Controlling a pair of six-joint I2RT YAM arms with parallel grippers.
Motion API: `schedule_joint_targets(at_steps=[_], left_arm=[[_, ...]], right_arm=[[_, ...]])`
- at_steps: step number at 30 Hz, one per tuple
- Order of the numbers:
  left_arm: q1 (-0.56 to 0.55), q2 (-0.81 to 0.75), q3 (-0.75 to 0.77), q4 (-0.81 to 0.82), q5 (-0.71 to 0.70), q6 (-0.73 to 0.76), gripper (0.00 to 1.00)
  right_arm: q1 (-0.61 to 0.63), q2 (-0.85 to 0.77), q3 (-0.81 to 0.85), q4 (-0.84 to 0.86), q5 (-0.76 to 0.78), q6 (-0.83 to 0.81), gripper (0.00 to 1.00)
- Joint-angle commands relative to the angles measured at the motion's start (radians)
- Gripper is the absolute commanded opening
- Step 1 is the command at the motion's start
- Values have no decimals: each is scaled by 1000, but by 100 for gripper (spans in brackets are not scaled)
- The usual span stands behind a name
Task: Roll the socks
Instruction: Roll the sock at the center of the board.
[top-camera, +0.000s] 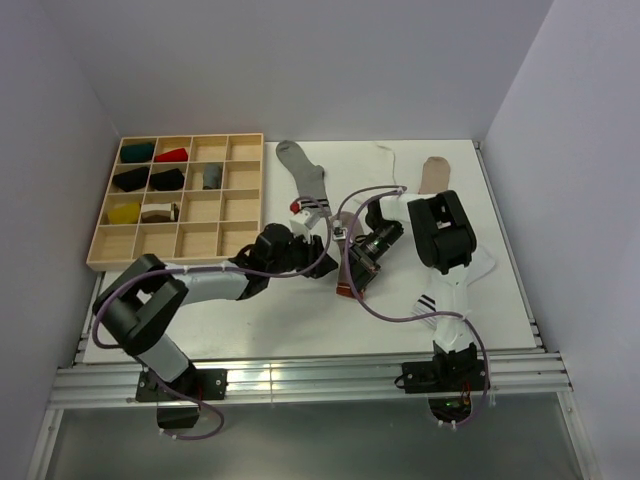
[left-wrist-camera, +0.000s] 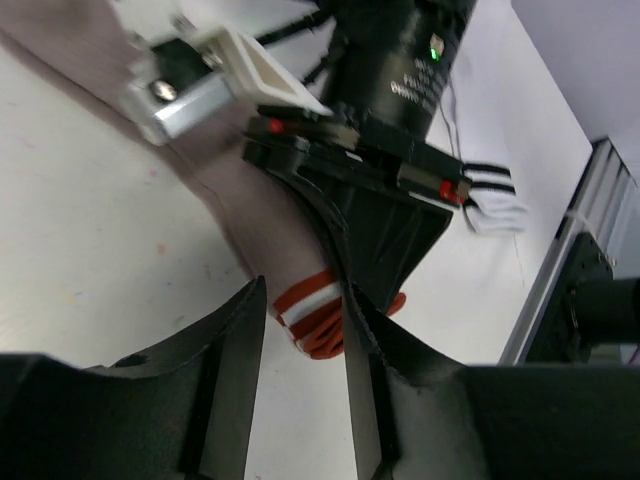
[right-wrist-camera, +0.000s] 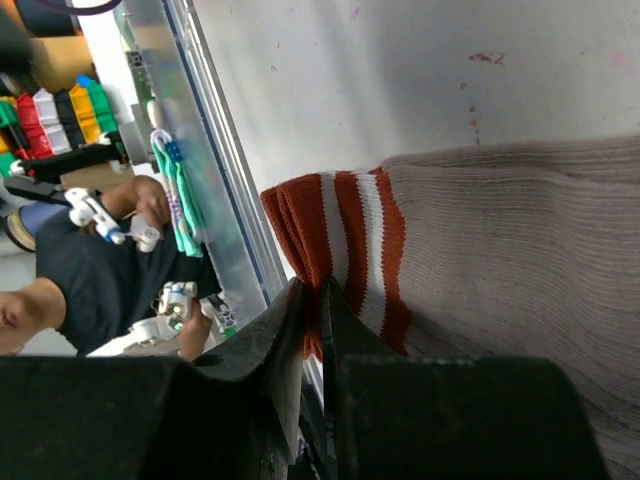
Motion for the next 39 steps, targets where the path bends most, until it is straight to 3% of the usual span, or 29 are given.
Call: schedule_joint_targets(at_steps=[1, 15, 29, 39], left_arm=[[-17, 67, 14, 137, 146, 48, 42], [-43, 223, 31, 229, 261, 57, 52], [-79, 272, 83, 114, 178, 153, 55], [-91, 286, 100, 90, 69, 172, 49]], right_arm=[[-3, 10, 29, -28, -35, 8, 6], [-49, 95, 48, 2, -23, 90, 6], [-79, 115, 51, 8, -17, 116, 6], [-83, 121, 56, 3, -15, 113, 6]])
